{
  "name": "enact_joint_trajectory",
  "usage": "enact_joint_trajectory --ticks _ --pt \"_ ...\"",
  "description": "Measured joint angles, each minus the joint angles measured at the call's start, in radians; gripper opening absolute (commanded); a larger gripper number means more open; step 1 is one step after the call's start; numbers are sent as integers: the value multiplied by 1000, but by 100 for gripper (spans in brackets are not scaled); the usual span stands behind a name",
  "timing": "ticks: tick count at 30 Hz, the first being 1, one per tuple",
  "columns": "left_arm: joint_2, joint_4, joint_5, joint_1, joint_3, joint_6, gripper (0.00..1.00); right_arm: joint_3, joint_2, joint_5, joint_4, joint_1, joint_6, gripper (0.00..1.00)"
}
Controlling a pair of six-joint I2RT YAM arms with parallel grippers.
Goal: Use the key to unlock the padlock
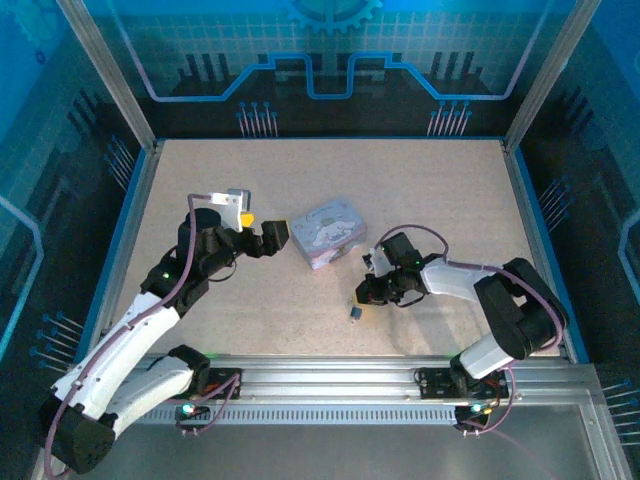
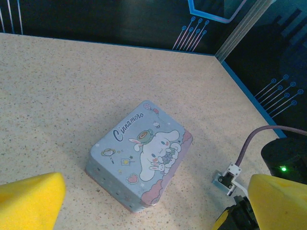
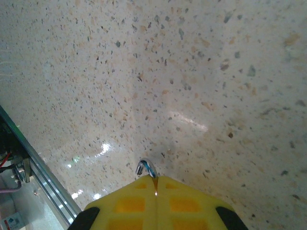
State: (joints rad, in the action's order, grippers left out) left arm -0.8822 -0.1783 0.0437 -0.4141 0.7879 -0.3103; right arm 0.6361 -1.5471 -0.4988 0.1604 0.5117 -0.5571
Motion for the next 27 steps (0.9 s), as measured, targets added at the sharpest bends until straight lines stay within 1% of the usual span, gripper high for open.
enact_joint_trajectory --ticks 6,13,21,25,27 --pt "0 0 -4 0 0 0 99 6 -13 -7 -5 1 0 3" --pt "1 0 -4 0 0 3 99 12 -19 -7 -4 1 2 10" --pt "2 0 -14 5 0 3 99 27 -19 -5 21 1 17 14" --pt "10 -1 -18 5 0 4 99 34 -10 2 37 1 27 20" --pt "10 -1 -22 6 0 4 99 34 0 3 47 1 31 21"
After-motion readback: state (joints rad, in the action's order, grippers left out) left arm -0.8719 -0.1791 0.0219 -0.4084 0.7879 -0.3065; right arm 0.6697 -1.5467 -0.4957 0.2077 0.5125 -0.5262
